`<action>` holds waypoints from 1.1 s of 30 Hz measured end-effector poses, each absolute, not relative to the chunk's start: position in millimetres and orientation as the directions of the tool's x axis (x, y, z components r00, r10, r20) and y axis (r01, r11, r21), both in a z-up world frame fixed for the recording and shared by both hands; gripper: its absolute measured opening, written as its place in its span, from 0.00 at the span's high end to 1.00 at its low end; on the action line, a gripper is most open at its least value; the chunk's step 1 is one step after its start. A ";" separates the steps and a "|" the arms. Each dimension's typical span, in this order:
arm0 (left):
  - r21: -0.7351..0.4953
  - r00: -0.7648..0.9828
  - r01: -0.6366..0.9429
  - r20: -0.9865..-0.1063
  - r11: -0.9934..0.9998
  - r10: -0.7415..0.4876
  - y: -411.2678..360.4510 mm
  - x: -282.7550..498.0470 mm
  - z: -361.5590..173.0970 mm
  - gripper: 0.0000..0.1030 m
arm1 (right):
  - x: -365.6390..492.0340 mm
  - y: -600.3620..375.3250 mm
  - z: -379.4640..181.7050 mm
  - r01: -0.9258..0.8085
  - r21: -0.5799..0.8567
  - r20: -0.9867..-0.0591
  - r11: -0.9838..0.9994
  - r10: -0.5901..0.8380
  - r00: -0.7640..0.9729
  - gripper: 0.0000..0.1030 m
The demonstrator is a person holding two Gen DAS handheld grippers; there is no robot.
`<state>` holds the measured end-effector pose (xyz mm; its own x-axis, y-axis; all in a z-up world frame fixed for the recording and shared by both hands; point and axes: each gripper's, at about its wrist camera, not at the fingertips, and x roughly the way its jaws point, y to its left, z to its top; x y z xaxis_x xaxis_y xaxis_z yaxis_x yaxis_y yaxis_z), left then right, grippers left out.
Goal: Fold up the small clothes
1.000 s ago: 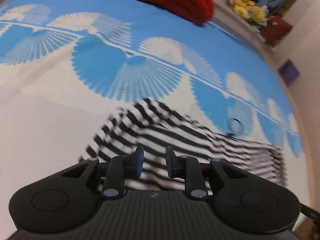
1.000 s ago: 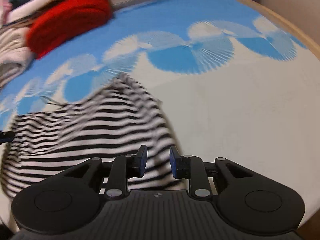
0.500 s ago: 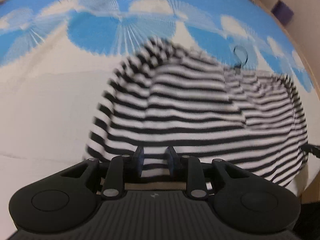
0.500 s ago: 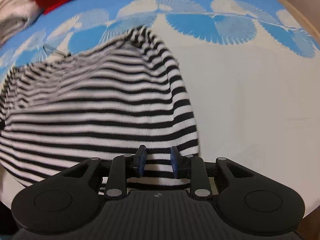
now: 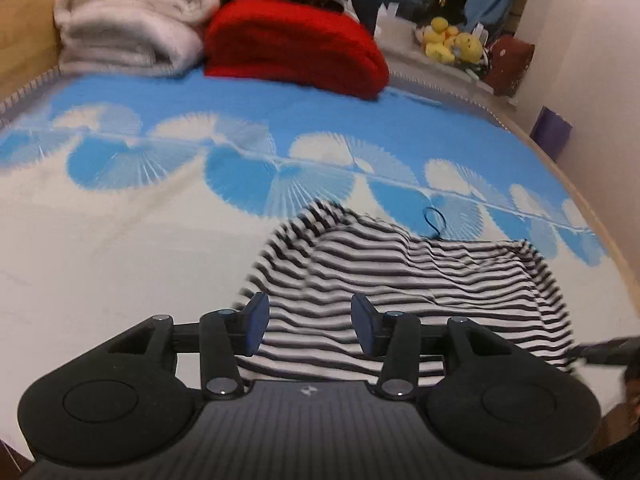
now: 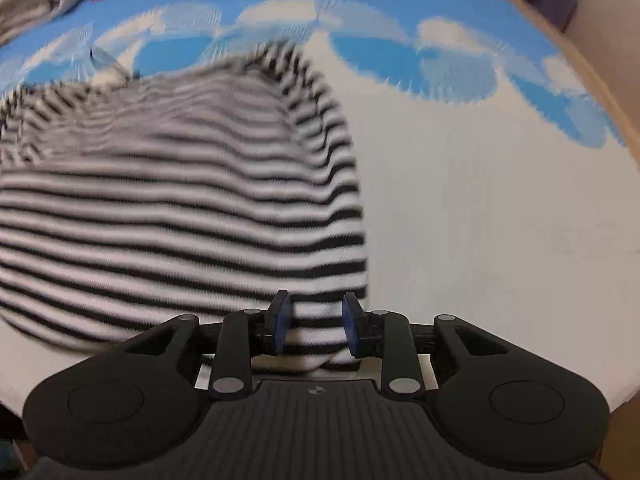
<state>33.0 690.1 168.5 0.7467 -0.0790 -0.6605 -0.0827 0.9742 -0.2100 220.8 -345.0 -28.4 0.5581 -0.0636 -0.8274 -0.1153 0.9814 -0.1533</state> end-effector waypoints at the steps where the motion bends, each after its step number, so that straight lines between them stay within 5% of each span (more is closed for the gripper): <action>1: -0.180 0.759 -0.082 -0.648 0.980 -0.055 691.4 31.5 170.5 0.49 | 217.5 -344.1 -19.9 -0.094 -0.156 -0.798 0.983 -0.070 0.598 0.71; 4: -0.143 0.760 -0.115 -0.650 0.983 -0.006 703.4 33.1 168.7 0.49 | 208.4 -343.7 4.1 -0.008 -0.098 -0.718 0.995 -0.065 0.693 0.69; 11: -0.281 0.724 -0.217 -0.689 0.935 -0.038 752.9 36.7 160.3 0.49 | 184.4 -315.1 30.8 0.064 0.057 -0.617 0.996 -0.016 0.787 0.66; 33: -0.278 0.714 -0.300 -0.700 0.912 0.021 813.0 -8.0 152.6 0.47 | 163.5 -167.0 -7.8 -0.147 0.005 -0.653 0.989 0.115 0.749 0.66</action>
<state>-8.0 813.0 152.6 0.7140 0.0212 -0.6998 -0.3000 0.9124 -0.2785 163.5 -167.0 -7.8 0.7487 0.1148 -0.6529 -0.1473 0.9891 0.0049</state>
